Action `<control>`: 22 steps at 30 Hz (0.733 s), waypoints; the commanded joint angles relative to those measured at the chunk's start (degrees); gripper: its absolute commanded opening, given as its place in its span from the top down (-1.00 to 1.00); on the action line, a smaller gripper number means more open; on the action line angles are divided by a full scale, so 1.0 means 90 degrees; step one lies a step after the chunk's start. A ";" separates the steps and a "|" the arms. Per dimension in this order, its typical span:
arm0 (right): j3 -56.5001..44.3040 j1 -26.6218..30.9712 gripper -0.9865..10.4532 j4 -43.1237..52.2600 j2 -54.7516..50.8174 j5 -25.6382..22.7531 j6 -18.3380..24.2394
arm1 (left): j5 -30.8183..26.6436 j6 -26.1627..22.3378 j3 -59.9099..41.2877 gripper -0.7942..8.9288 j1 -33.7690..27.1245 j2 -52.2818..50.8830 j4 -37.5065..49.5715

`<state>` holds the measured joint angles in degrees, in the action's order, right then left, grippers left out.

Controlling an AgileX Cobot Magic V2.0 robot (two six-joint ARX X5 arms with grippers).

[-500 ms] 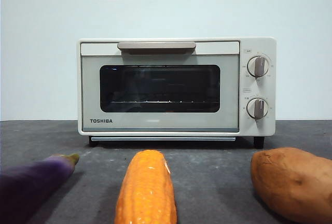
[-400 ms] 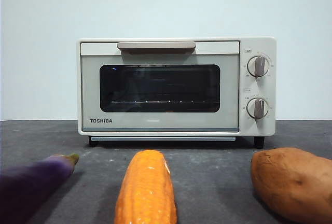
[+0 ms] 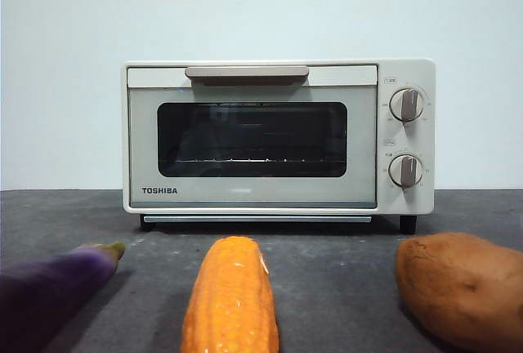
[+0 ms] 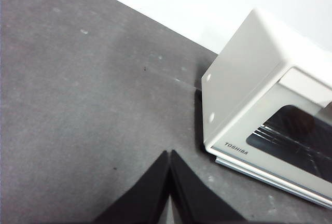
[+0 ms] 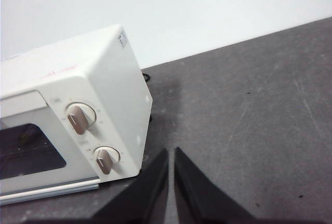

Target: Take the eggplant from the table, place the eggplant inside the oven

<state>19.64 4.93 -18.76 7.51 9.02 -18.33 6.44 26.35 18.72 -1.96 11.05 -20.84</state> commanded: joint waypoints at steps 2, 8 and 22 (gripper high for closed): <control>0.0760 0.0005 0.82 -0.0357 0.0481 0.0010 0.0010 | 0.0255 -0.0189 0.0653 0.82 0.0000 0.0622 0.0056; 0.1834 0.0005 0.82 -0.1156 0.1430 0.0372 0.0391 | 0.0797 -0.0644 0.1569 0.82 0.0000 0.1693 -0.0240; 0.3361 -0.0041 0.24 -0.2732 0.3366 0.2086 0.0374 | 0.1464 -0.1052 0.2766 0.82 0.0294 0.3495 -0.0593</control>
<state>48.88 4.78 -43.38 37.26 26.76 -13.82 19.46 17.87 42.28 0.43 41.78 -26.79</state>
